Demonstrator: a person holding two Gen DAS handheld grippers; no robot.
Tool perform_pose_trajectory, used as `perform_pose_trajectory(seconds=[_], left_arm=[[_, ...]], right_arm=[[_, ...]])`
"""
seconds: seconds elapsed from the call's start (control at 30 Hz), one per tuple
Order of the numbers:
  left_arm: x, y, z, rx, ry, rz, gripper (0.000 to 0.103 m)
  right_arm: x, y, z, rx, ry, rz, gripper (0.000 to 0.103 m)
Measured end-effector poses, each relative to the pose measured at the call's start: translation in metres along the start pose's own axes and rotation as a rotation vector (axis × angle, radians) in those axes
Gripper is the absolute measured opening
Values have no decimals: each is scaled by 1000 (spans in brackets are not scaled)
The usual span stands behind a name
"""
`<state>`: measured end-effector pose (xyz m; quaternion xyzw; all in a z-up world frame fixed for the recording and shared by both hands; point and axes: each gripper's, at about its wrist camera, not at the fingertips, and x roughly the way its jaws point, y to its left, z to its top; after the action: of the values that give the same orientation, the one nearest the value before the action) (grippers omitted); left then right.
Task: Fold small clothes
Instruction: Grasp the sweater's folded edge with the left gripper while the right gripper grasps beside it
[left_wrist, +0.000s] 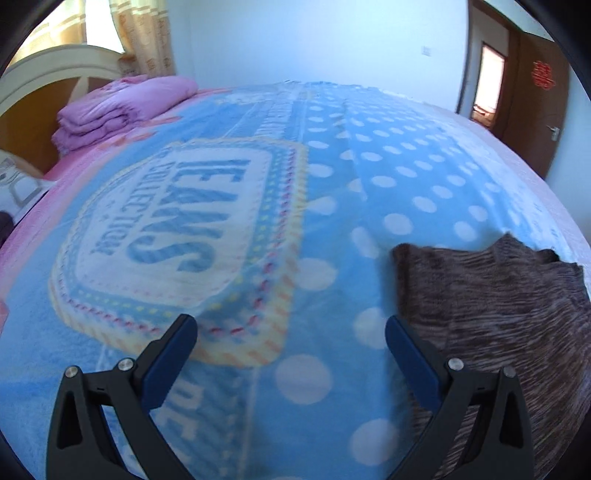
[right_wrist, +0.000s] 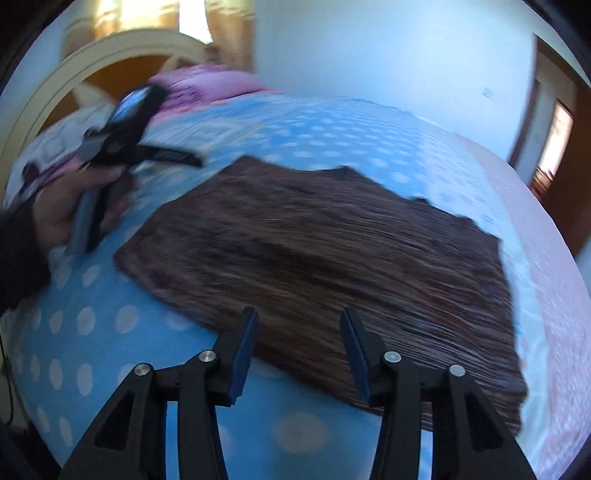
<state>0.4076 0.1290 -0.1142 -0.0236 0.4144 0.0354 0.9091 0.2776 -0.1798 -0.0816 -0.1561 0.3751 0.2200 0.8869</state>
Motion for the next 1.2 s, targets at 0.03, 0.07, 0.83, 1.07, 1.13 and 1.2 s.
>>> perform_pose_trajectory(seconds=[0.03, 0.07, 0.83, 1.07, 1.13, 1.2], left_arm=[[1, -5, 2, 15, 0, -24, 103], [2, -10, 4, 27, 0, -42, 103], [40, -54, 22, 84, 55, -269, 74], [41, -56, 22, 95, 57, -347, 51], [42, -56, 22, 94, 60, -364, 48], [43, -55, 22, 86, 66, -376, 47]], right_arm=[[4, 14, 2, -38, -3, 5, 51], [9, 29, 5, -72, -4, 9, 51], [58, 123, 39, -273, -49, -101, 51], [58, 127, 47, -232, -39, -63, 47], [60, 126, 47, -235, -40, -60, 43], [59, 131, 45, -256, -44, -58, 33]])
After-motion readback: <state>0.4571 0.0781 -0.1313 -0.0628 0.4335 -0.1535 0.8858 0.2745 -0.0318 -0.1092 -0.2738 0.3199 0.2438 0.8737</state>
